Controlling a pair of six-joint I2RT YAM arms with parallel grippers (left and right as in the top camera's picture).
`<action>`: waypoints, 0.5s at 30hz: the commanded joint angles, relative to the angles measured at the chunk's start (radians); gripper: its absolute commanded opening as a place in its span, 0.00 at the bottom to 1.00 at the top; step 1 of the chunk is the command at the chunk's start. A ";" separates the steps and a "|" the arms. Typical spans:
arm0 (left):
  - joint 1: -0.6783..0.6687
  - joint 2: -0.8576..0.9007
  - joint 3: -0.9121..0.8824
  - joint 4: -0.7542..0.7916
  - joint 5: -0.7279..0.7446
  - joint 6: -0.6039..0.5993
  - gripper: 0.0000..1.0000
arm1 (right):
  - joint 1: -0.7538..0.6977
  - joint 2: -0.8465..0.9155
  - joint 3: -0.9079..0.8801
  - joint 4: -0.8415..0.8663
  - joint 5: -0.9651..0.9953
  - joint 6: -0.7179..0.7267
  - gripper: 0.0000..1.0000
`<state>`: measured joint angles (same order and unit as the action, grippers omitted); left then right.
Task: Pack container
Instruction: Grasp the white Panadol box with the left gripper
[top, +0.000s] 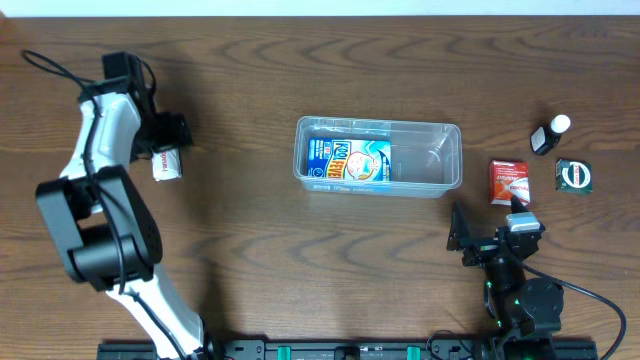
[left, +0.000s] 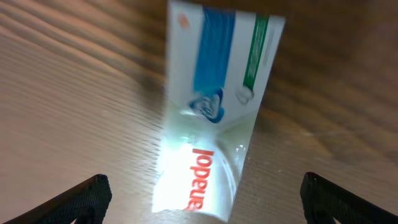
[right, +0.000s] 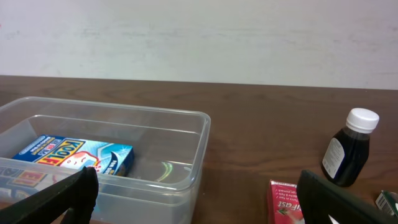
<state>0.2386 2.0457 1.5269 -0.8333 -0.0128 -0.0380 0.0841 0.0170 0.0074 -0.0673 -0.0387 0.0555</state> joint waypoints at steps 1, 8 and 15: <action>-0.001 0.032 -0.001 -0.007 0.024 0.001 0.98 | -0.012 -0.003 -0.002 -0.004 -0.011 -0.012 0.99; 0.010 0.069 -0.001 0.005 0.021 0.030 0.95 | -0.012 -0.003 -0.002 -0.003 -0.011 -0.012 0.99; 0.013 0.072 -0.001 0.004 0.021 0.030 0.77 | -0.012 -0.003 -0.002 -0.003 -0.011 -0.012 0.99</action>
<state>0.2462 2.0956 1.5261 -0.8288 0.0013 -0.0181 0.0841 0.0170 0.0074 -0.0673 -0.0387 0.0555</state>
